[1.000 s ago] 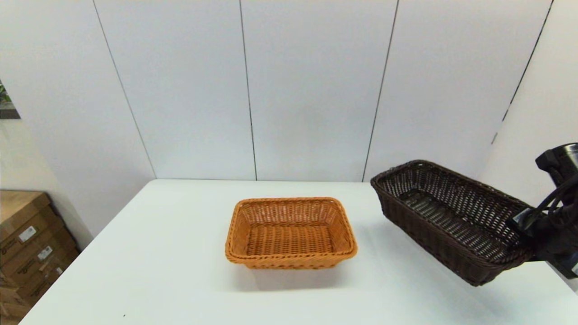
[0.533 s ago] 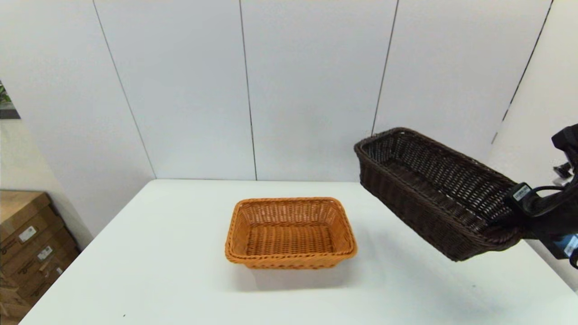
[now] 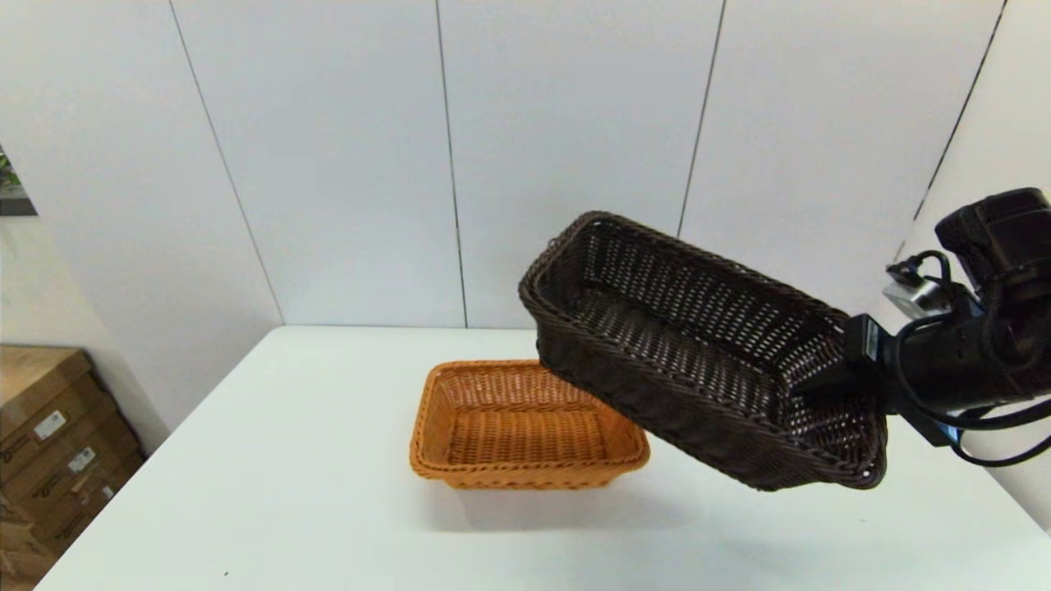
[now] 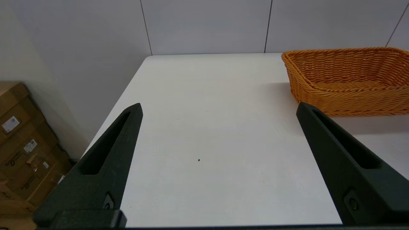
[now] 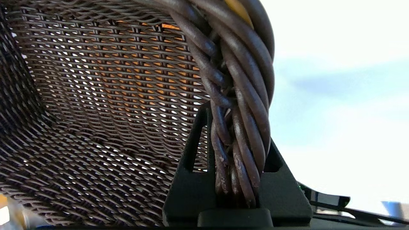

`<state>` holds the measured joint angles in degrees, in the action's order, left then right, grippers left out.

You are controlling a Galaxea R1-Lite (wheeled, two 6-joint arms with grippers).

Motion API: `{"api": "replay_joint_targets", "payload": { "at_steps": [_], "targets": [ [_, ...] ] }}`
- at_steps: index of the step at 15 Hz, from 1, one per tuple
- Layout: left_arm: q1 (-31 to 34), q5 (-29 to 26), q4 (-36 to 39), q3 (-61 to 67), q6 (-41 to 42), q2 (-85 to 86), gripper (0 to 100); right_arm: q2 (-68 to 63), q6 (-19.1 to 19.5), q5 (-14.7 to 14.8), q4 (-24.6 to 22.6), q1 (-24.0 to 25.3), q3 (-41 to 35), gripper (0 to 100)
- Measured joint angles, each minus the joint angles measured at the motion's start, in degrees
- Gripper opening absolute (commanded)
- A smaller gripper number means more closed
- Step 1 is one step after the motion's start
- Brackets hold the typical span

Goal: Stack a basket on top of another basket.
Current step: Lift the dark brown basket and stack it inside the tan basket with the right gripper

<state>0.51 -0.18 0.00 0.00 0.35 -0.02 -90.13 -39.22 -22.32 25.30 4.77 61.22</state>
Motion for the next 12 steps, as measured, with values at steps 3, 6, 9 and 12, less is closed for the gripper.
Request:
{"api": "replay_joint_targets", "payload": {
  "at_steps": [3,6,9,12],
  "targets": [
    [0.00,0.02,0.00,0.00,0.00,0.00,100,-1.57,7.36,-1.05,0.02,3.67,1.48,0],
    [0.00,0.02,0.00,0.00,0.00,0.00,100,-4.17,14.93,-4.77,0.04,6.58,2.78,0],
    [0.00,0.02,0.00,0.00,0.00,0.00,100,-7.34,17.62,-5.40,0.06,9.34,6.03,0],
    [0.00,0.02,0.00,0.00,0.00,0.00,100,-11.36,17.75,-5.18,0.33,12.57,10.72,0]
  ]
}}
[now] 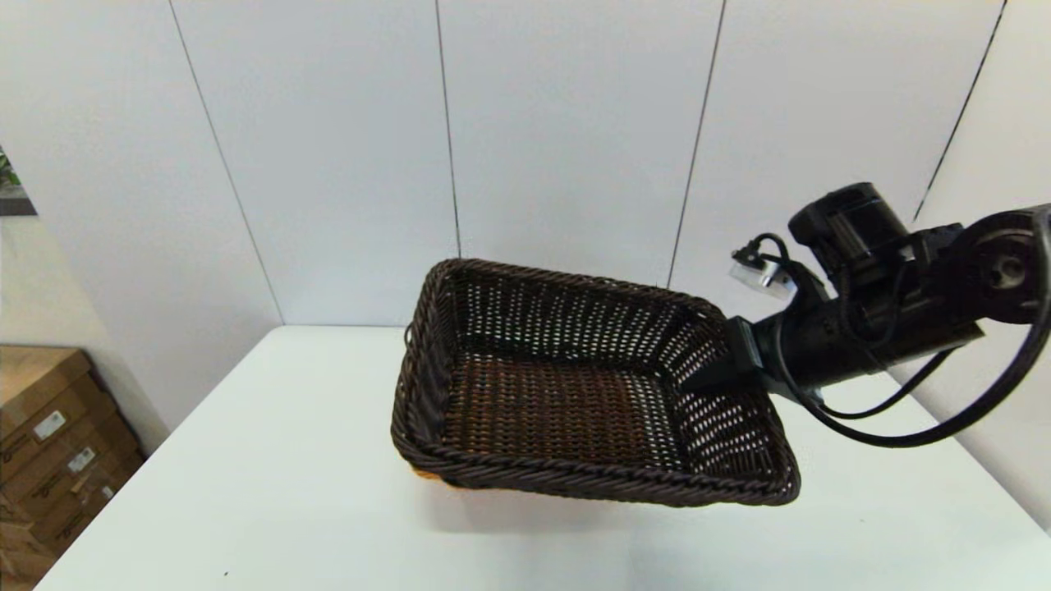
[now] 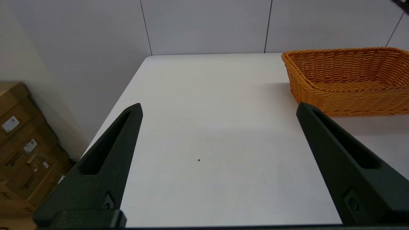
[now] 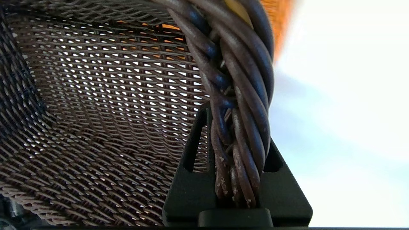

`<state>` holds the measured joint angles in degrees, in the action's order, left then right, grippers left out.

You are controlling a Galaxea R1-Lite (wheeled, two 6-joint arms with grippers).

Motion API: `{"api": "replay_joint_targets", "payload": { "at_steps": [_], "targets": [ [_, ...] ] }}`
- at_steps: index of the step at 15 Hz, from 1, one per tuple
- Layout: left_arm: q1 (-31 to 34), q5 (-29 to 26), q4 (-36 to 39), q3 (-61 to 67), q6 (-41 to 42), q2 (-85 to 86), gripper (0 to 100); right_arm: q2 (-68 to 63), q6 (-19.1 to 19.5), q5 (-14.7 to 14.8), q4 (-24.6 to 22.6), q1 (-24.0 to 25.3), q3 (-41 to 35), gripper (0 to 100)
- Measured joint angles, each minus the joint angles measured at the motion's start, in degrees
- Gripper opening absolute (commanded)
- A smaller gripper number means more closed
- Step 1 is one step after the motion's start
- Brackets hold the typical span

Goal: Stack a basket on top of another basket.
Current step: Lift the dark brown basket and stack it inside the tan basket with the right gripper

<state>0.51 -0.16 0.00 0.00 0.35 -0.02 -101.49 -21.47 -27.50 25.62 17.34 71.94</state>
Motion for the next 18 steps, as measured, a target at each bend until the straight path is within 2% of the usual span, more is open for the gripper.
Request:
{"api": "replay_joint_targets", "payload": {
  "at_steps": [5,12,18],
  "targets": [
    [0.00,-0.02,0.00,0.00,0.00,0.00,100,-7.58,0.13,0.35,0.09,3.39,6.91,0],
    [0.00,-0.02,0.00,0.00,-0.02,0.00,100,-14.34,0.13,1.38,0.26,3.89,14.08,0],
    [0.00,-0.02,0.00,0.00,0.00,0.00,100,-16.48,-0.35,1.12,-0.35,5.27,18.58,0]
  ]
}}
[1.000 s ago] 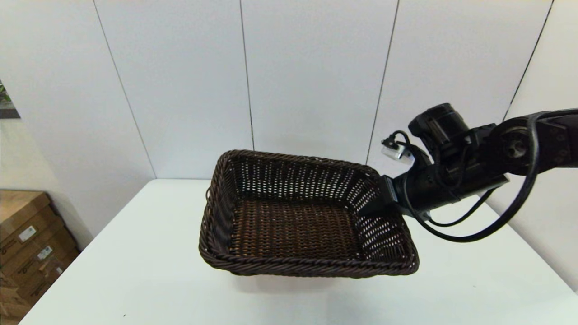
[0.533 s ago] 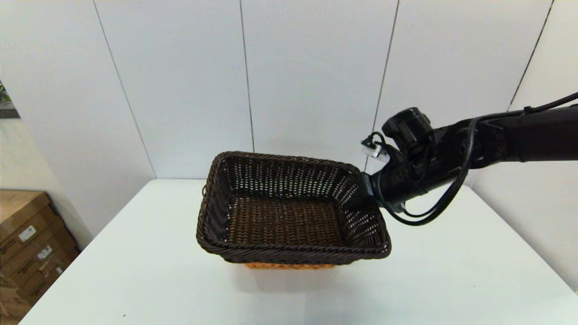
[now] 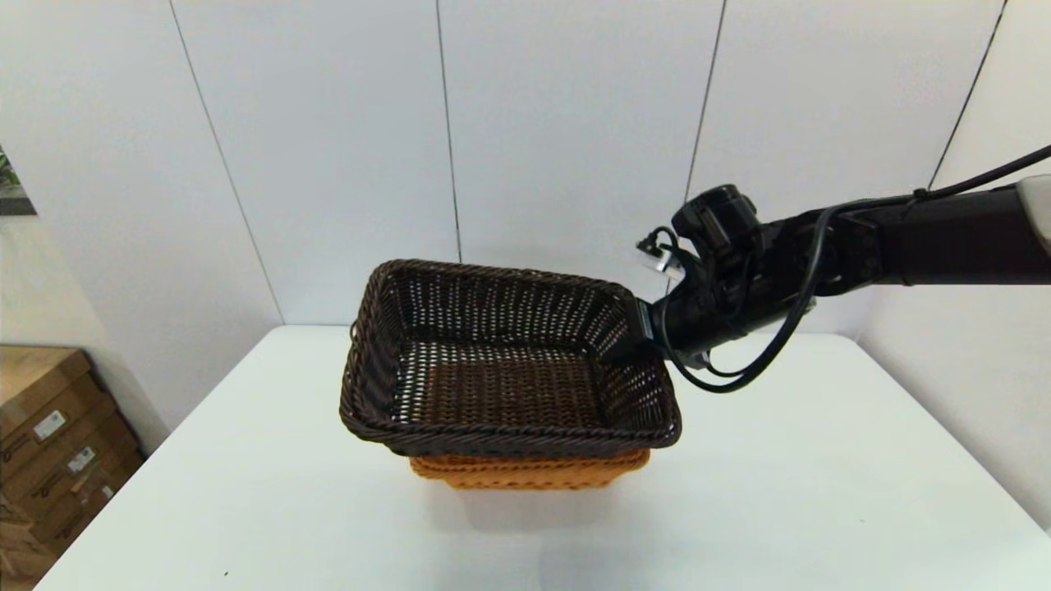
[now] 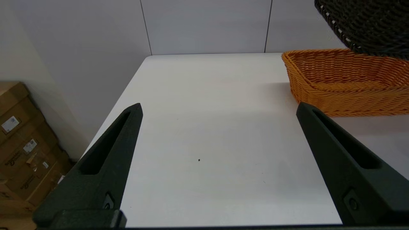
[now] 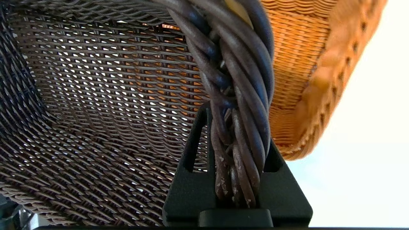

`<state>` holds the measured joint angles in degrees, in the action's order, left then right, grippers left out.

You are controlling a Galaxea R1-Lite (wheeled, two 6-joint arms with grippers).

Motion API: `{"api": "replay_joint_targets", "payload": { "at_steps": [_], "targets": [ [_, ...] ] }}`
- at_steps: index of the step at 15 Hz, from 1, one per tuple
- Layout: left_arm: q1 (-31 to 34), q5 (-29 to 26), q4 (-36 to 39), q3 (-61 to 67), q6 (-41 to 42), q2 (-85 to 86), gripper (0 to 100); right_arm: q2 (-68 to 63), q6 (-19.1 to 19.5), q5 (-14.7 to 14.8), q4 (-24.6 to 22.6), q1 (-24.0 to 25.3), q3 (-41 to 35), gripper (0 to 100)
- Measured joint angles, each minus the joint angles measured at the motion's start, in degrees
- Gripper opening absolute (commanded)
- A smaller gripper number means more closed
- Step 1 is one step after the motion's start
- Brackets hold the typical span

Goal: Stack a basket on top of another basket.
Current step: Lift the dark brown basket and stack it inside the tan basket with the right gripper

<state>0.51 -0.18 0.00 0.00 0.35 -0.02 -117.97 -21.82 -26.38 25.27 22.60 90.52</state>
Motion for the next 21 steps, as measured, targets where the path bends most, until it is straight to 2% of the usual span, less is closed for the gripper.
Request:
{"api": "replay_joint_targets", "payload": {
  "at_steps": [6,15,21],
  "targets": [
    [0.00,0.00,0.00,0.00,-0.02,0.00,100,-2.95,-0.34,0.45,-0.02,2.12,2.84,0],
    [0.00,0.00,0.00,0.00,0.00,0.00,100,-9.64,0.02,6.05,0.02,1.84,8.08,0],
    [0.00,0.00,0.00,0.00,0.00,0.00,100,-10.70,0.00,6.02,0.33,-0.02,9.51,0]
  ]
}}
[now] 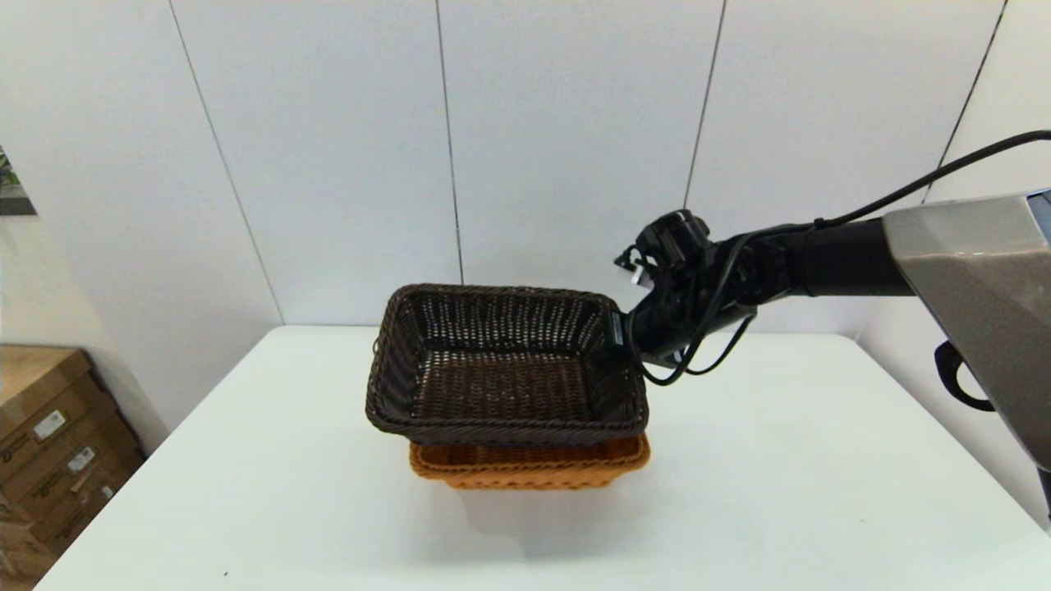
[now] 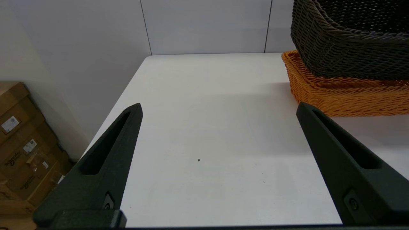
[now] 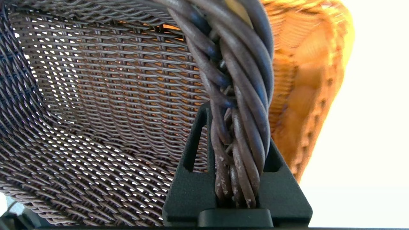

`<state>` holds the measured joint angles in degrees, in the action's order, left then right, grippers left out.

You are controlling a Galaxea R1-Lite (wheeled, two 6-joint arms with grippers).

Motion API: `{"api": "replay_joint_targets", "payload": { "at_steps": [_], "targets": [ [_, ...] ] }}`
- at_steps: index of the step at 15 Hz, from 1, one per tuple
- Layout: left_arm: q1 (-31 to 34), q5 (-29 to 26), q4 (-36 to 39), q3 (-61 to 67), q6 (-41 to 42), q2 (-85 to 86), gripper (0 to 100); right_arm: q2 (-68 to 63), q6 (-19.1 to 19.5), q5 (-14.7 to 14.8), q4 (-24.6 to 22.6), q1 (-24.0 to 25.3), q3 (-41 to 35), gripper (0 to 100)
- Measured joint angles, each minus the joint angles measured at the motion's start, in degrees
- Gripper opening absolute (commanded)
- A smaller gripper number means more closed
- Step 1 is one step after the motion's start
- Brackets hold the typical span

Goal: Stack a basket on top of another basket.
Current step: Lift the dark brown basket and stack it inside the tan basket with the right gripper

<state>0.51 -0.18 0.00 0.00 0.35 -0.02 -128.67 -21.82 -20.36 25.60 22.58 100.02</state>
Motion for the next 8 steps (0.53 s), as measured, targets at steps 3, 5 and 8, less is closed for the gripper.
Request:
{"api": "replay_joint_targets", "payload": {
  "at_steps": [3,5,8],
  "targets": [
    [0.00,0.00,0.00,0.00,0.00,0.00,100,-0.22,0.13,0.10,-0.02,-0.98,0.24,0],
    [0.00,0.02,0.00,0.00,-0.02,0.00,100,-0.41,0.13,0.11,0.00,-1.72,0.24,0],
    [0.00,0.00,-0.02,0.00,-0.02,0.00,100,-1.04,0.13,0.35,-0.28,-2.51,0.20,0]
  ]
}}
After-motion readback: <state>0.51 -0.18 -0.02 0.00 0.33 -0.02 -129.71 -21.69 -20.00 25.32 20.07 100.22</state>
